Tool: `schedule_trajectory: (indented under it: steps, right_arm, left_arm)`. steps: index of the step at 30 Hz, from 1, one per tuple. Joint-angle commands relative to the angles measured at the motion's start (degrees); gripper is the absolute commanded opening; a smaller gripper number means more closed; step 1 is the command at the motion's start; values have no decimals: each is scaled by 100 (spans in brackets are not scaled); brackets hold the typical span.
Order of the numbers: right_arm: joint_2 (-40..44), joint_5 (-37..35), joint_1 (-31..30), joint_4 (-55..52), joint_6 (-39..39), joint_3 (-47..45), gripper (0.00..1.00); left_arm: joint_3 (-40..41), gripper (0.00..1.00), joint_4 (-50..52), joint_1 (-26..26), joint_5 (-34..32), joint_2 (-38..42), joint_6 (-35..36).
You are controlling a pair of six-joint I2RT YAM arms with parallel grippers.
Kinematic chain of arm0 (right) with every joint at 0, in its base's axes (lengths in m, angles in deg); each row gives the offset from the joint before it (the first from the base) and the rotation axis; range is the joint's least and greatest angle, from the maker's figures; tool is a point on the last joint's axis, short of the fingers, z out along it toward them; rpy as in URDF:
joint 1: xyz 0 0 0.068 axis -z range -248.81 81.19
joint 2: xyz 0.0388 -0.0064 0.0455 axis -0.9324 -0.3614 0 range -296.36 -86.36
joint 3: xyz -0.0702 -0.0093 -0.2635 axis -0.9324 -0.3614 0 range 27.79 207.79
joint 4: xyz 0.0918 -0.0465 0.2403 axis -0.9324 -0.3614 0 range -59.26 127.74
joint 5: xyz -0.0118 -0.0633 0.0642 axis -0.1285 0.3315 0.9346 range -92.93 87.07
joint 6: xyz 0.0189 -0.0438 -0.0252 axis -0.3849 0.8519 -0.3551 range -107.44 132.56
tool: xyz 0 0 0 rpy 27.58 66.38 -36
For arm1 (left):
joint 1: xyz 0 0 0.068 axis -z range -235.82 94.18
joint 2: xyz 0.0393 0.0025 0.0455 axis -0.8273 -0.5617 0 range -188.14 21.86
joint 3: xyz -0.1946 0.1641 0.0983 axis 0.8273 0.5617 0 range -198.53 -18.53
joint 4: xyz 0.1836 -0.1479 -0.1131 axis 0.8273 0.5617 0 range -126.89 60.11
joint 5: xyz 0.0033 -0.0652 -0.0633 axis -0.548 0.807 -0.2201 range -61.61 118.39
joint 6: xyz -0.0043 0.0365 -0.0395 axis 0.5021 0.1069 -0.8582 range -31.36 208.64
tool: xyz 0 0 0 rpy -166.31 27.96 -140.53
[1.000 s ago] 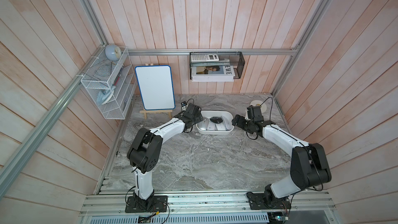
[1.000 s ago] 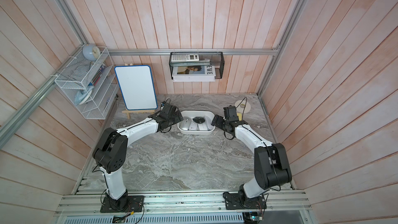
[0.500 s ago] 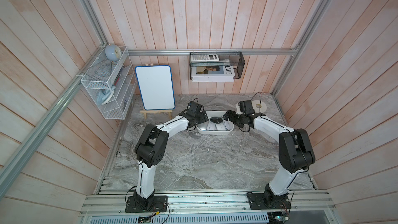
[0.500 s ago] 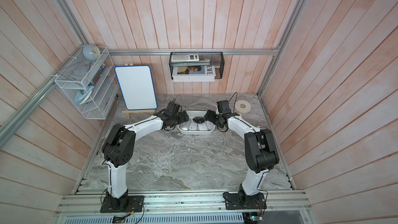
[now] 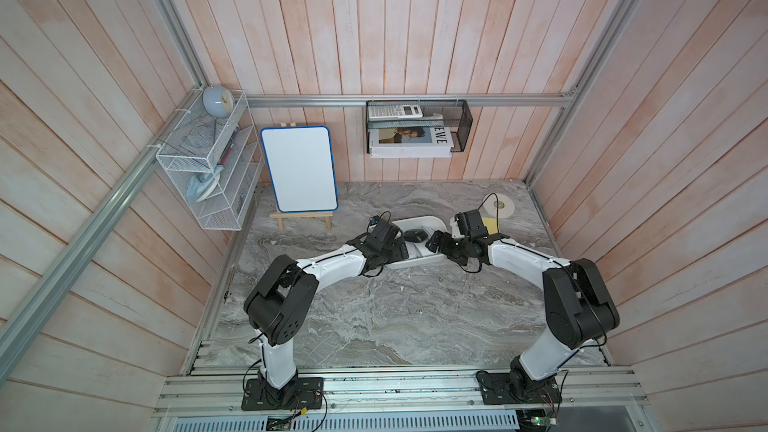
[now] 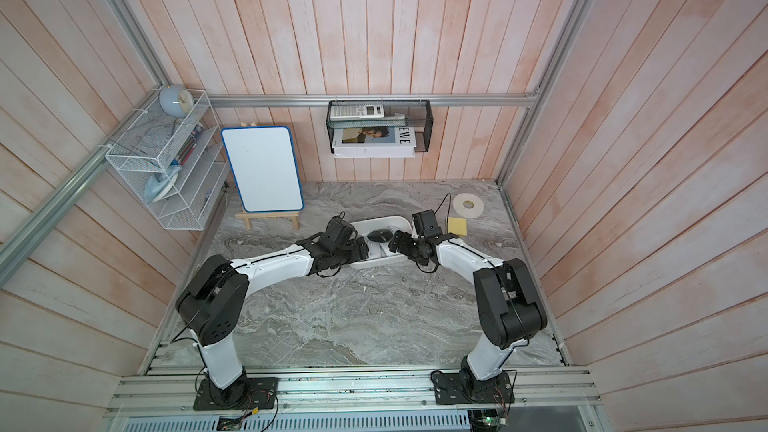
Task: Take out the mouse from the storage box
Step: Move the storage box to the center of the board.
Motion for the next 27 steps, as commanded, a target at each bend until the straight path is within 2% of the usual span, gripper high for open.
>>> schedule_trajectory:
  steps: [1,6,10,11,14,19,27]
  right_arm:
    - [310,57,-74,272,-163,-281,92]
    - [600,-17,-126,370,-189,-610,92]
    - [567,-865,119,-99,-79,-560,92]
    - [476,-782,339,-182,-133,-494,92]
    - [120,130,821,-169,310,-117,92]
    - [-645,833,834,-322,501,772,91]
    - [-1293,1029,625,-461,432,1516,90]
  left_arm:
    - [253,90,-331,31,-206,241,-182]
    - [358,90,-65,18,-642,396,-78]
    - [350,91,-23,-148,-641,370,-111]
    - [318,91,-45,-215,-567,328,-112]
    - [164,91,-67,-332,-449,202,-65]
    - [-249,91,-39,-439,-193,-192,-59]
    - [-777,91,86,-522,-61,-591,-77]
